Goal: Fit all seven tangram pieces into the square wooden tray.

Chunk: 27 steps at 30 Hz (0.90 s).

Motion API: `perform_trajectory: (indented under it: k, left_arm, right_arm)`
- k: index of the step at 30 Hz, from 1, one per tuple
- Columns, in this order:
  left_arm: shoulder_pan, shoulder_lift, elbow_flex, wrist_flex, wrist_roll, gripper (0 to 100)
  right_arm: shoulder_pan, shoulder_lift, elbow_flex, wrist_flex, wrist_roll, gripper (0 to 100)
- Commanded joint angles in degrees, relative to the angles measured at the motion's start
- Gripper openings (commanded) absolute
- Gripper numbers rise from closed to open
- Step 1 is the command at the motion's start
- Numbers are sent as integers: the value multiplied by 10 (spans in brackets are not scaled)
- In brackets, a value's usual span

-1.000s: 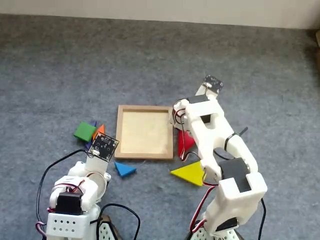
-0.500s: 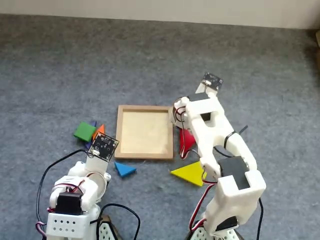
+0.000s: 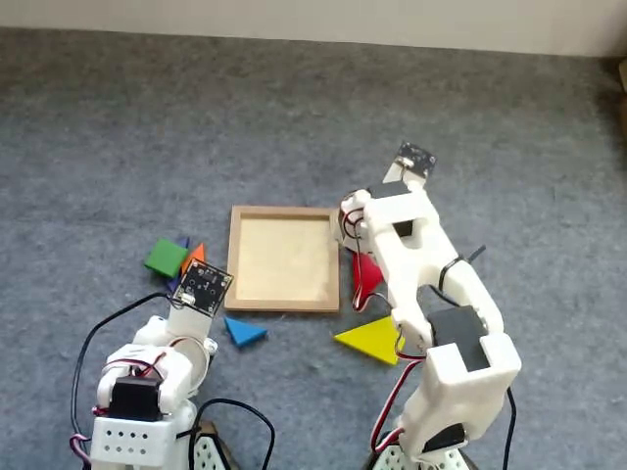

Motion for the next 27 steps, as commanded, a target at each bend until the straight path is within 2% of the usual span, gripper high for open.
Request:
perform_trajectory:
  k: [1, 11, 18, 23, 27]
  left_arm:
    - [-3, -18, 11, 3, 3, 7]
    - [-3, -18, 11, 3, 3, 7]
    - [-3, -18, 11, 3, 3, 7]
    - [-3, -18, 11, 3, 3, 7]
    - [-3, -18, 11, 3, 3, 6]
  right_arm:
    - [-22, 0, -28, -20, 10, 410]
    - [-30, 0, -27, -26, 9, 410]
    - [15, 1, -26, -28, 9, 410]
    - [15, 1, -21, -96, 9, 410]
    - [15, 0, -18, -95, 2, 410]
